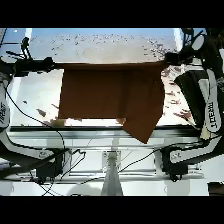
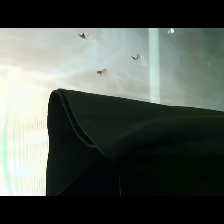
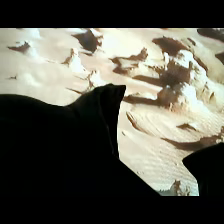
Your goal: Fold the clothes and pants, and hang the long-sleeved shirts on hangers.
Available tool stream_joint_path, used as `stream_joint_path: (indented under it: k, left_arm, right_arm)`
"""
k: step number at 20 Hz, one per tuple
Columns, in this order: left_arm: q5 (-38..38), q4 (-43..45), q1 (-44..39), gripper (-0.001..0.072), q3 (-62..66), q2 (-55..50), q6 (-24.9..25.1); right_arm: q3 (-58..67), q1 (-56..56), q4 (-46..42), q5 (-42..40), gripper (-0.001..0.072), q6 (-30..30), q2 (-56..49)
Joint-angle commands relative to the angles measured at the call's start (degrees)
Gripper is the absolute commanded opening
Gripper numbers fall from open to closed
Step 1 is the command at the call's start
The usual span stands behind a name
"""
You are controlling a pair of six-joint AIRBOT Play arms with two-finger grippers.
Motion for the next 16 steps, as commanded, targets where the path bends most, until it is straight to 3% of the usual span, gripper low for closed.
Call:
stream_joint_path:
  k: [1, 3, 5, 13, 14, 15, 16]
  left_arm:
    - [-6.4, 10.05, -1.7, 0.0009, 0.96, -0.07, -3.28]
    - [-8.2, 18.97, -3.67, 0.0009, 0.96, -0.26, -9.18]
    - [-8.83, 23.39, -5.27, 0.0009, 0.94, -0.33, -11.85]
    - [-10.71, 25.86, -6.95, 0.0009, -0.17, -0.33, -13.53]
    - [-10.51, 25.64, -7.08, 0.0011, -0.5, -0.33, -13.53]
    - [-10.75, 25.29, -7.3, 0.0026, -0.52, -0.35, -13.55]
    - [-11.32, 24.52, -7.37, 0.0208, -0.46, -0.28, -13.53]
  right_arm:
    - [-1.27, -4.44, 6.99, 10.45, 0.0009, -4.2, -0.5]
    - [-4.44, -4.87, 8.5, 11.89, 0.001, -4.31, -0.28]
    - [-9.44, -4.81, 8.31, 10.99, 0.001, -4.31, 1.38]
    - [-41.27, -4.83, 8.09, -13.81, 0.0017, -1.6, 22.93]
    - [-42.77, -4.83, 8.33, -15.67, 0.0144, -0.72, 23.89]
    - [-42.97, -4.83, 8.37, -15.87, 0.0432, -0.02, 23.96]
    - [-42.93, -4.83, 8.59, -15.85, 0.0659, 0.07, 24.0]
